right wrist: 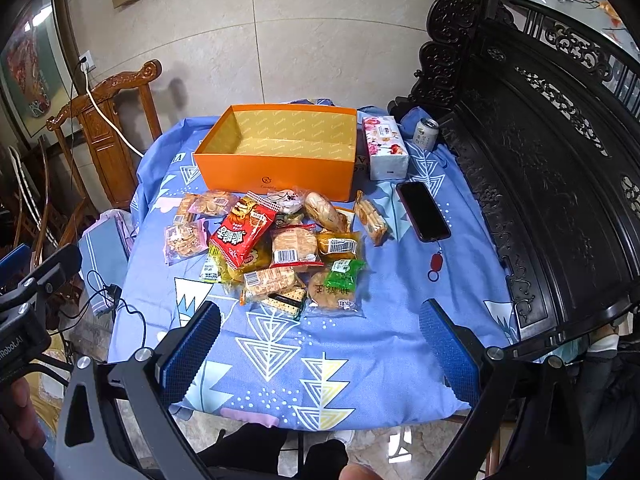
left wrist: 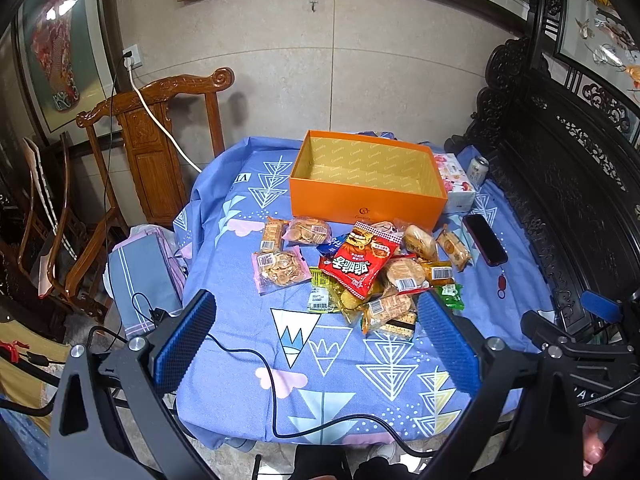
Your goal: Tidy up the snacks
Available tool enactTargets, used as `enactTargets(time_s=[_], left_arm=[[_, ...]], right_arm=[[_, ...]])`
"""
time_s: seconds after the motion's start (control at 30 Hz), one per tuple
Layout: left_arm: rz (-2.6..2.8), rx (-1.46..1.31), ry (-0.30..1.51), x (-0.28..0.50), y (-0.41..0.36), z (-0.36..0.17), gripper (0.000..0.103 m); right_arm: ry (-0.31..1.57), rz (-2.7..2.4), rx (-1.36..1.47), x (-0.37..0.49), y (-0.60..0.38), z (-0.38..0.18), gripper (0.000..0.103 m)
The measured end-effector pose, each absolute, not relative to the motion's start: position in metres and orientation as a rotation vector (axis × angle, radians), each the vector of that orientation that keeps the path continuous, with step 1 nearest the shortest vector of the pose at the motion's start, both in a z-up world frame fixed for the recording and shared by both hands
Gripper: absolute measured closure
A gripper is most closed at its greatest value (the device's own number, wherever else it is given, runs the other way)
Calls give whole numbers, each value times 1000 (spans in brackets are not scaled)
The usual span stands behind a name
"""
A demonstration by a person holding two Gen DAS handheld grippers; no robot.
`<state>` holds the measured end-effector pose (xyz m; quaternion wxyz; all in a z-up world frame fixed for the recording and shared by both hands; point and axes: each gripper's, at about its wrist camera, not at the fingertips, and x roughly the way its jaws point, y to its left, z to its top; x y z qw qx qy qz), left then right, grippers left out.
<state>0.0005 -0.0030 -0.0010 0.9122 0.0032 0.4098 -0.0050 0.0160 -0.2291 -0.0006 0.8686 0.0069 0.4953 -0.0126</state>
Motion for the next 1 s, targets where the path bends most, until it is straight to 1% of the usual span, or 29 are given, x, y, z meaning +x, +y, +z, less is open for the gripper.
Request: enactTargets(time_s=[1.0], left_arm=[[-11, 8, 849, 1, -3, -1, 4]], right_arm=[[1043, -25, 11, 18, -227, -4, 3]])
